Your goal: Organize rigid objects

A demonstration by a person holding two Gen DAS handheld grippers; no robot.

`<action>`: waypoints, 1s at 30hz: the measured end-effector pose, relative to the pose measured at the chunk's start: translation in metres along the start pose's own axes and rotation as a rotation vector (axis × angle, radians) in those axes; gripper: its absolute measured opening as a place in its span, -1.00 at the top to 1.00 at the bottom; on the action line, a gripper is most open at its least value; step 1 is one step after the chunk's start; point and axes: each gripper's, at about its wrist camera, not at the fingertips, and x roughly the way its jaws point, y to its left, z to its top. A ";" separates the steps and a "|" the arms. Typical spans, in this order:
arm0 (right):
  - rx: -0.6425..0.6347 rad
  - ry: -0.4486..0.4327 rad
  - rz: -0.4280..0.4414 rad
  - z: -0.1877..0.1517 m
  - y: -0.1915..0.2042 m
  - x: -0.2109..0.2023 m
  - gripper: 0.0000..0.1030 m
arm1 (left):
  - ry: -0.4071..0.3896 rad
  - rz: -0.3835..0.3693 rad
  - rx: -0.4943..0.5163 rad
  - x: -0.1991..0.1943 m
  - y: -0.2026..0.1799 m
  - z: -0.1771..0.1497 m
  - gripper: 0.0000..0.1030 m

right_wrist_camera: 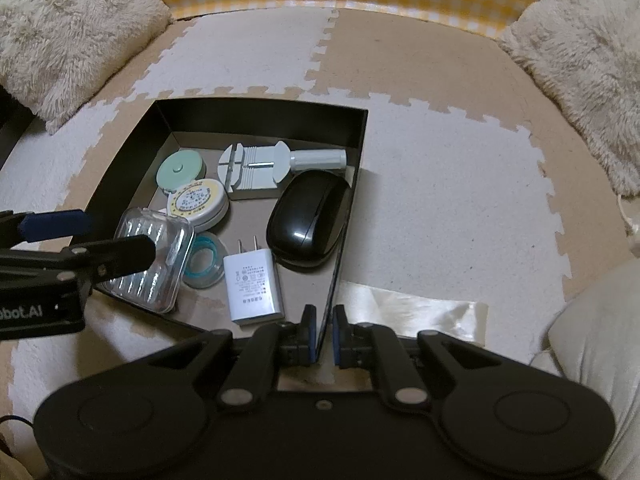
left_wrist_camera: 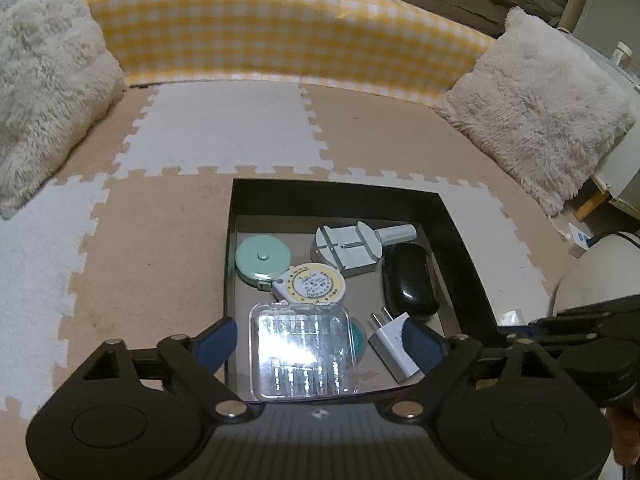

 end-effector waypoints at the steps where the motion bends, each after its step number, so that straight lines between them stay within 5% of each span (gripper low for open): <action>1: 0.006 -0.009 0.002 0.000 0.000 -0.003 0.83 | -0.008 0.006 0.009 -0.004 0.000 0.000 -0.82; 19: 0.107 -0.232 0.015 -0.017 0.014 -0.104 0.52 | -0.146 0.063 0.053 -0.101 0.002 -0.005 -0.99; 30: 0.114 -0.355 0.016 -0.049 0.029 -0.165 0.03 | -0.254 0.070 0.093 -0.157 0.005 -0.028 -1.00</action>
